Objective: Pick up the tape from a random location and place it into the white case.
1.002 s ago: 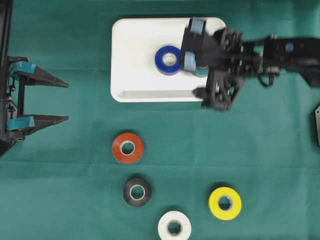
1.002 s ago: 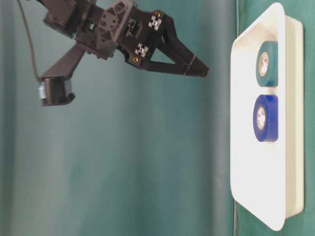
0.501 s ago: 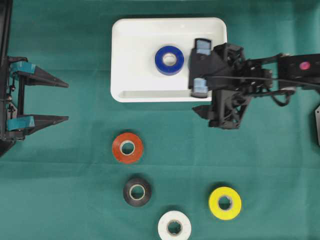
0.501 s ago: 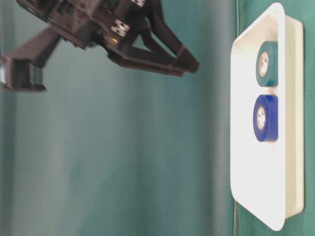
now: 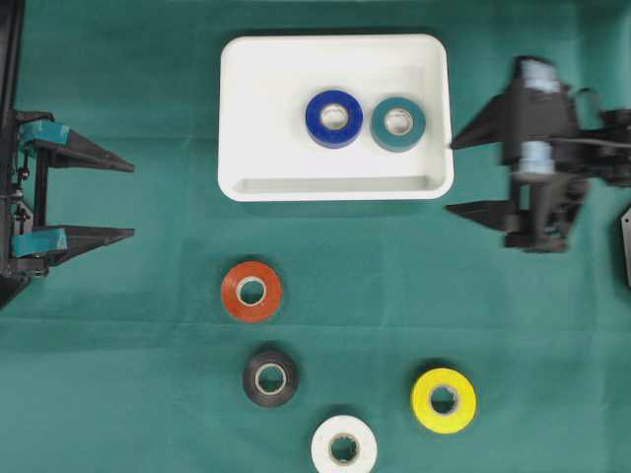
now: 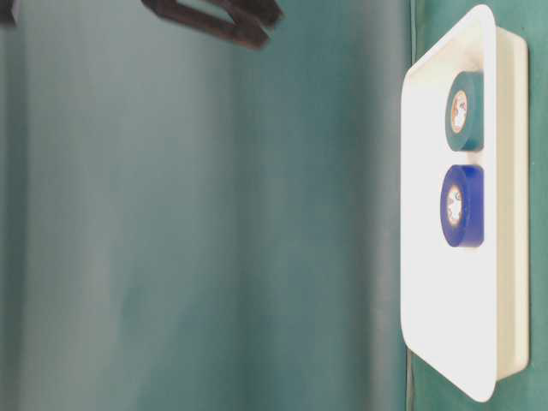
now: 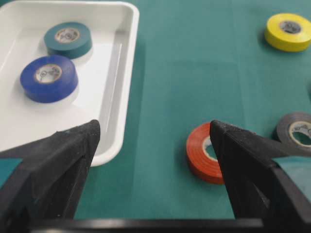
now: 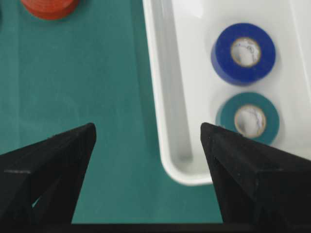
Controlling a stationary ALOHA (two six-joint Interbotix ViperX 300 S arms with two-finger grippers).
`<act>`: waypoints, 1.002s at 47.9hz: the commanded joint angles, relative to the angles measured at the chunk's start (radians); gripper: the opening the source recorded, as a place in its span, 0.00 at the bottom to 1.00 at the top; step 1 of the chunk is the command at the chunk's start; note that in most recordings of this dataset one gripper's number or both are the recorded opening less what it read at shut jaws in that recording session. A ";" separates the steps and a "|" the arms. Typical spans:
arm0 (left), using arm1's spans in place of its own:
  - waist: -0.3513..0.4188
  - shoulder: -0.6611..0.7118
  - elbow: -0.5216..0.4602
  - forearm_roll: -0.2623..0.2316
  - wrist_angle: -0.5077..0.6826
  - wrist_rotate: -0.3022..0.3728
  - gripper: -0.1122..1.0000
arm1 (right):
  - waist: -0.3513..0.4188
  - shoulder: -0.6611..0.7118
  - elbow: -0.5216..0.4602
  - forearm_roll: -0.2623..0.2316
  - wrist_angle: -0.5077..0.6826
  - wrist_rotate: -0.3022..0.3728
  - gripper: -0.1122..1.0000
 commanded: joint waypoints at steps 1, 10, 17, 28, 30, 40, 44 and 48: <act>-0.002 0.005 -0.017 -0.003 -0.009 -0.002 0.96 | 0.000 -0.097 0.046 -0.008 -0.037 -0.002 0.86; -0.002 0.003 -0.017 -0.003 -0.009 -0.002 0.96 | -0.014 -0.241 0.175 -0.011 -0.086 -0.002 0.86; -0.002 0.003 -0.017 -0.003 -0.008 -0.002 0.96 | -0.020 -0.344 0.278 -0.009 -0.130 0.002 0.85; -0.002 0.005 -0.014 -0.003 -0.006 -0.002 0.96 | -0.020 -0.451 0.445 -0.002 -0.259 0.003 0.85; -0.002 0.005 -0.014 -0.003 -0.003 -0.002 0.96 | -0.021 -0.459 0.462 -0.002 -0.282 0.003 0.85; -0.002 0.008 -0.014 -0.003 -0.002 -0.002 0.96 | -0.021 -0.463 0.477 -0.002 -0.307 0.003 0.85; -0.002 0.009 -0.014 -0.003 -0.002 -0.002 0.96 | -0.025 -0.463 0.479 0.002 -0.305 0.003 0.85; -0.002 0.011 -0.014 -0.003 -0.002 -0.002 0.96 | -0.029 -0.462 0.477 0.002 -0.305 0.003 0.85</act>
